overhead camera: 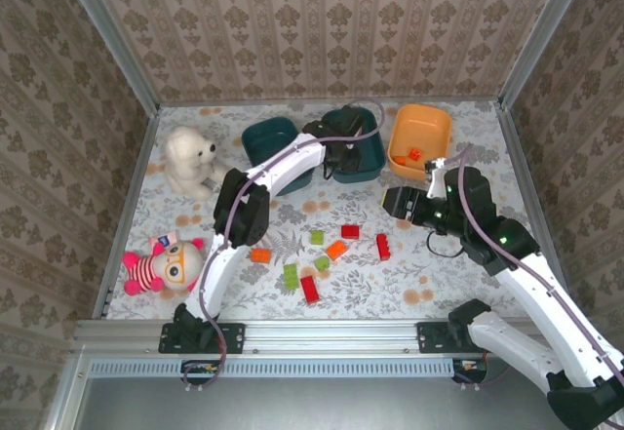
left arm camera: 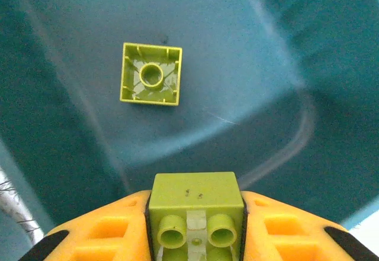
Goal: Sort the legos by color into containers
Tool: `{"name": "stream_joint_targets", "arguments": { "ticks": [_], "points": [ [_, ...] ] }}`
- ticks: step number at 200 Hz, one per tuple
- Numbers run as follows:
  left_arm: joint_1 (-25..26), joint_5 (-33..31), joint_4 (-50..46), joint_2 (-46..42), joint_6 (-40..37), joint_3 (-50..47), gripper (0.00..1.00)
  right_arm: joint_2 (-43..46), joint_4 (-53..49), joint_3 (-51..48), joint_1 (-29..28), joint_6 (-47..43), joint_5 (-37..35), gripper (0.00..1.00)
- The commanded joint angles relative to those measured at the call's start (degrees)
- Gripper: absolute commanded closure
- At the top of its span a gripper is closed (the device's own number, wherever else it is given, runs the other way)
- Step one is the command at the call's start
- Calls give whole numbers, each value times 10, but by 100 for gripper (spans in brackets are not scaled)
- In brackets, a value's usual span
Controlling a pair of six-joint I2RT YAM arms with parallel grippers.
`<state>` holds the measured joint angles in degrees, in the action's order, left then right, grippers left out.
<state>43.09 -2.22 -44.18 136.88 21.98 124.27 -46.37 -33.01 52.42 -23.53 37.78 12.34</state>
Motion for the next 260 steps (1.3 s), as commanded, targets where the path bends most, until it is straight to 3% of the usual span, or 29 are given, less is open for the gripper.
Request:
{"name": "stream_joint_targets", "arguments": {
  "ticks": [1, 56, 114, 166, 206, 240, 260],
  "points": [
    [1, -21, -2, 9, -7, 27, 66, 17, -35, -12, 6, 5, -14, 33],
    [8, -25, -30, 32, 5, 38, 61, 6, -27, -18, 24, 0, 12, 33],
    [5, -29, -63, 7, 19, 76, 37, -25, -21, -4, 35, -20, 24, 33],
    [-10, -31, -58, -99, 53, 70, 33, -42, -45, 66, 42, -67, -54, 32],
    [-40, -29, -15, -237, 78, -57, 33, -67, -43, 130, 45, -103, -103, 31],
    [-76, -34, 34, -392, 112, -248, 32, -89, -33, 145, 41, -116, -98, 31],
    [-97, -38, 37, -481, 128, -356, 32, -107, -29, 150, 11, -131, -105, 31]
  ]
}}
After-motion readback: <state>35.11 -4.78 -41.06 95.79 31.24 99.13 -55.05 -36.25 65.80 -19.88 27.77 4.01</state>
